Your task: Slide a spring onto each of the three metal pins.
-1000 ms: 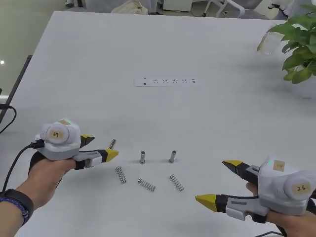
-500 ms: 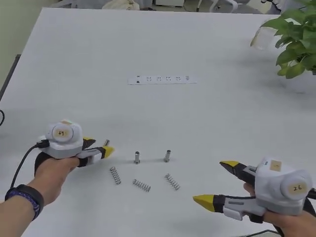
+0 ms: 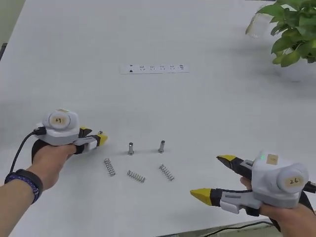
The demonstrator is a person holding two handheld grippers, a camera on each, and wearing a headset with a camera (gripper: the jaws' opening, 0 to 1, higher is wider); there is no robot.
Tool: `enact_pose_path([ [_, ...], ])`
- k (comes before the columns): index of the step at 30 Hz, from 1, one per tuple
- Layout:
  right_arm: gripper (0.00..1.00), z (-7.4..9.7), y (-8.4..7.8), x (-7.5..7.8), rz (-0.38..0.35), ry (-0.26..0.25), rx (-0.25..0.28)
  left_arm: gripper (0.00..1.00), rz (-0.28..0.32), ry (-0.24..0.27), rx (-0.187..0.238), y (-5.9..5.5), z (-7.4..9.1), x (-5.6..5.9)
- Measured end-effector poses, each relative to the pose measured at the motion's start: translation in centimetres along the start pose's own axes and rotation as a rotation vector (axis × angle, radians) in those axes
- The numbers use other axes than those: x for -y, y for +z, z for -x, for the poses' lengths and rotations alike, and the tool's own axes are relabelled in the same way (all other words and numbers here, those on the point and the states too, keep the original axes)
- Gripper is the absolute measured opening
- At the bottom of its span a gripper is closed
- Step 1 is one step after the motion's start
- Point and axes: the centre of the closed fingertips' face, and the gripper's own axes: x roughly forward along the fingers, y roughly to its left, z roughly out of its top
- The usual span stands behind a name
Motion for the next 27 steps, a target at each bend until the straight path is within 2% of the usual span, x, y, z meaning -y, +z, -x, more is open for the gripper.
enact_pose_path([
  [8, 0.74, -0.2, 0.1, 0.1, 0.003, 0.001, -0.007, 0.22, 0.000, 0.011, -0.013, 0.2, -1.1, -0.2],
  [20, 0.73, -0.1, -0.2, 0.3, -0.005, -0.007, -0.016, 0.19, 0.019, 0.029, -0.053, -1.2, -2.4, -0.8],
  [27, 0.72, -0.1, -0.5, 0.2, -0.014, -0.002, -0.026, 0.18, 0.018, 0.027, -0.064, -1.3, -2.9, -0.4],
])
